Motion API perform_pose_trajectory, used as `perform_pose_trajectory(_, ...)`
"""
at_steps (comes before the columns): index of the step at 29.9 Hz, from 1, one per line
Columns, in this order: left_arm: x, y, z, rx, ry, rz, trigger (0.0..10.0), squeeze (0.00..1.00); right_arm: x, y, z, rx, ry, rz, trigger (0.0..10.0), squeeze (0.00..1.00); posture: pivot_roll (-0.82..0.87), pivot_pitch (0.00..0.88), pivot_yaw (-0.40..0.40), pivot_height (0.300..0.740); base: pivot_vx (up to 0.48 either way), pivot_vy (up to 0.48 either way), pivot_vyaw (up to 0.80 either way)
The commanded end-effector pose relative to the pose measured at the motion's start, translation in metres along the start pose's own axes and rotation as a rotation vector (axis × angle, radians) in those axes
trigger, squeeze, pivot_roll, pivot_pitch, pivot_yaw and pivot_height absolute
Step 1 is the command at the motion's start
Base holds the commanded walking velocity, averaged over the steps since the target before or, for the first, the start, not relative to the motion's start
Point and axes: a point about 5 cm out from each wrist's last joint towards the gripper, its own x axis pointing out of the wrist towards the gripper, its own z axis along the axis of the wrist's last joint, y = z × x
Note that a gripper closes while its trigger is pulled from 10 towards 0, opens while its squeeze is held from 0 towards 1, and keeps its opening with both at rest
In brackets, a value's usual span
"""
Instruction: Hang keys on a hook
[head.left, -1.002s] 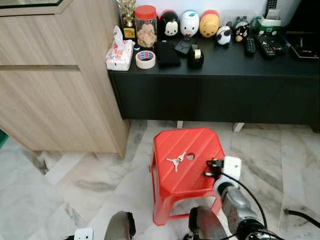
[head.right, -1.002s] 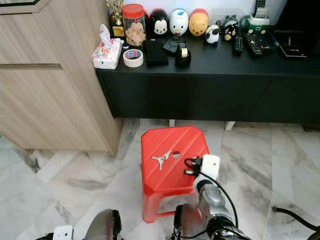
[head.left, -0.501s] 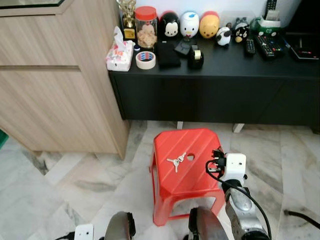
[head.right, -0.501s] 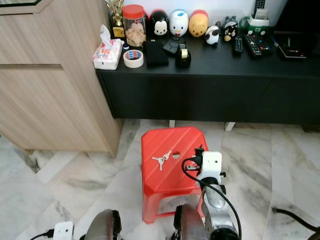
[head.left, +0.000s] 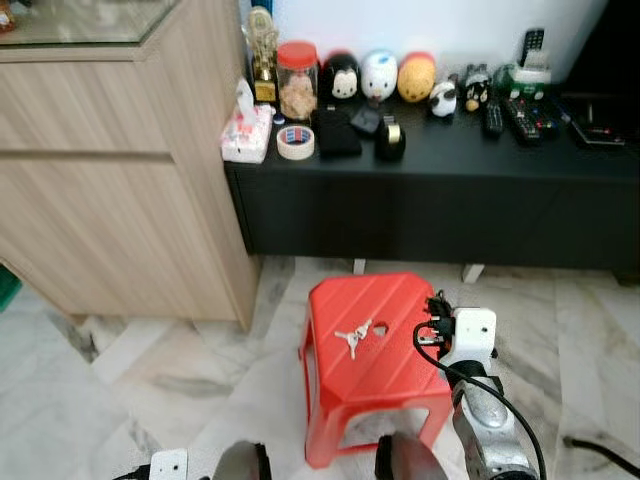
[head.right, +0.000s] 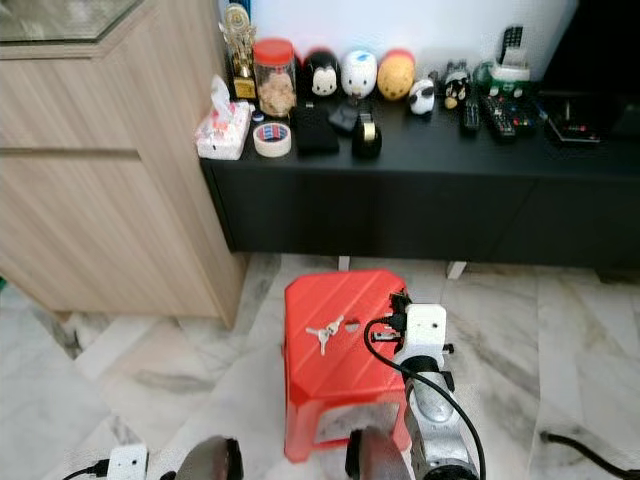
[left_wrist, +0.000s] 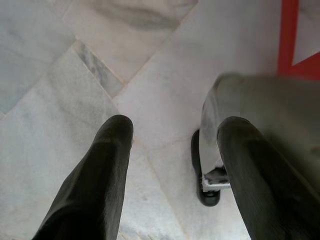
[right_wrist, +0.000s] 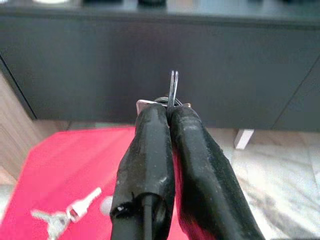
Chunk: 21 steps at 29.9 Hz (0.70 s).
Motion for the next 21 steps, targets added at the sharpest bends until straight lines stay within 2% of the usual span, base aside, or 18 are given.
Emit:
perform_pose_trajectory(1,-0.0019,0.0007,-0.0069,0.008,0.030,0.003,10.0,0.00,-0.0007,0.0008,0.0034,0.006,-0.022,0.004,10.0,0.00,0.03,0.018,-0.030,0.705,0.000,0.000,0.00)
perform_pose_trajectory(7,-0.0020,0.0006,-0.0068,0.001,0.027,0.004,10.0,0.00,-0.0004,-0.0006,0.0060,0.012,-0.034,0.002,10.0,0.00,0.02,0.002,-0.031,0.720,0.000,0.000,0.00)
perform_pose_trajectory(13,-0.0020,-0.0007,-0.0071,-0.001,0.029,0.002,10.0,0.00,-0.0035,-0.0022,0.0037,0.062,-0.025,-0.015,10.0,0.00,0.03,0.000,-0.048,0.740,0.000,0.000,0.00)
perform_pose_trajectory(21,-0.0015,-0.0009,-0.0066,0.004,0.034,-0.002,10.0,0.00,-0.0097,0.0005,0.0017,0.102,-0.040,0.002,10.0,0.00,0.03,0.000,-0.041,0.740,0.000,0.000,0.00)
